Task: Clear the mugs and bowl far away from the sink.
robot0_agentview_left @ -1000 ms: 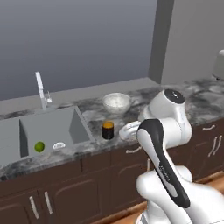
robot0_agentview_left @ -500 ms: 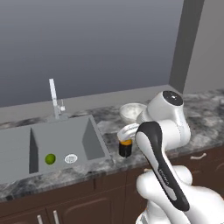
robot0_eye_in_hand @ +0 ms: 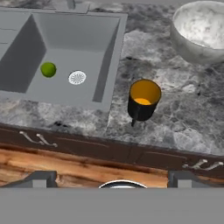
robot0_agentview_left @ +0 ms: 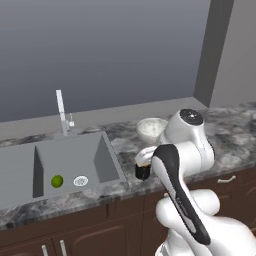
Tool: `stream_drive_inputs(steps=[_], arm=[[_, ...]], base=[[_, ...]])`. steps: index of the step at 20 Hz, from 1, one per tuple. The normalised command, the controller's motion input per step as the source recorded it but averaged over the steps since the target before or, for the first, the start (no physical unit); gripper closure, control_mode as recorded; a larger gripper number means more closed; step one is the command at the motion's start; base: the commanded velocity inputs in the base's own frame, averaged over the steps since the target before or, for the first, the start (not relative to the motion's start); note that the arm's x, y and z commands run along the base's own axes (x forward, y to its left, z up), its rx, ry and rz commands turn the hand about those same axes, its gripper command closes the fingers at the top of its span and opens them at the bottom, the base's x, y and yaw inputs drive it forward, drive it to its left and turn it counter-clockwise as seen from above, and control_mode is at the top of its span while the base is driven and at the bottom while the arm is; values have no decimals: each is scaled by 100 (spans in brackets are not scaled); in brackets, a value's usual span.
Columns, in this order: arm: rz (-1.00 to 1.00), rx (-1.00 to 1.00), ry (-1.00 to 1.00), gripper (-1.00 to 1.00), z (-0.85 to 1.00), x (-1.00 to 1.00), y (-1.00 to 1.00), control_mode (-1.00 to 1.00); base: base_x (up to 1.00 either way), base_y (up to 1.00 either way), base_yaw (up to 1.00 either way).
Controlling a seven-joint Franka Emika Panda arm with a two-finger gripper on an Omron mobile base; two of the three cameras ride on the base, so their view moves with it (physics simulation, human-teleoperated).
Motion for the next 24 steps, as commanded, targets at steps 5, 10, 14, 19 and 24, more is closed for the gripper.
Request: stream_drive_inputs(steps=[5, 10, 14, 19, 24], arm=[[-34, -16, 11, -100, -85, -1, -4, -100], [-21, -2, 4, -100, -33, 3, -9, -100], [0, 0, 0, -100, -23, 13, -1, -100], [1, 0, 0, -100, -22, 35, -1, -100], [6, 0, 0, -100, -33, 48, 0, -100]], base=[[0, 0, 0], [0, 0, 0], [0, 0, 0], [0, 0, 0], [0, 0, 0]])
